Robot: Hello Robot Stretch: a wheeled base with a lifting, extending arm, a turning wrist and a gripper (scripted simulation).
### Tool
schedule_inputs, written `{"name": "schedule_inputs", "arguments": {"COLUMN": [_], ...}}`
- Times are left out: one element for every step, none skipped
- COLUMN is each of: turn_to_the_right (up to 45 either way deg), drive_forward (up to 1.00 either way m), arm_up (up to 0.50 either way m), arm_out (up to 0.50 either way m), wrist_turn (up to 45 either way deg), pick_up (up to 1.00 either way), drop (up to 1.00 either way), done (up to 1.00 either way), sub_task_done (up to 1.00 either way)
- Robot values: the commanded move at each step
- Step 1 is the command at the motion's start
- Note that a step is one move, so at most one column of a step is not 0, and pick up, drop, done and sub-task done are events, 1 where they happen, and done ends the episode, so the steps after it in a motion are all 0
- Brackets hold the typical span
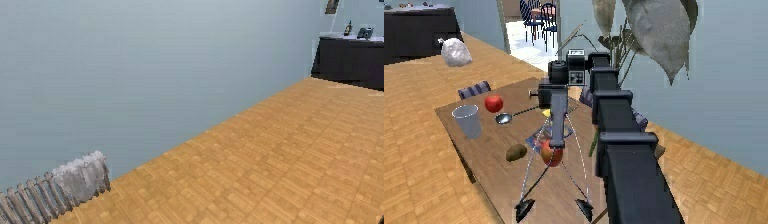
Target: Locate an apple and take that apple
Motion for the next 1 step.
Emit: {"name": "schedule_inputs", "arguments": {"turn_to_the_right": [0.0], "drive_forward": [0.0], "arm_up": [0.0], "arm_out": [0.0], "wrist_turn": [45.0], "pick_up": [0.0], "drop": [0.0], "done": [0.0], "sub_task_done": [0.0]}}
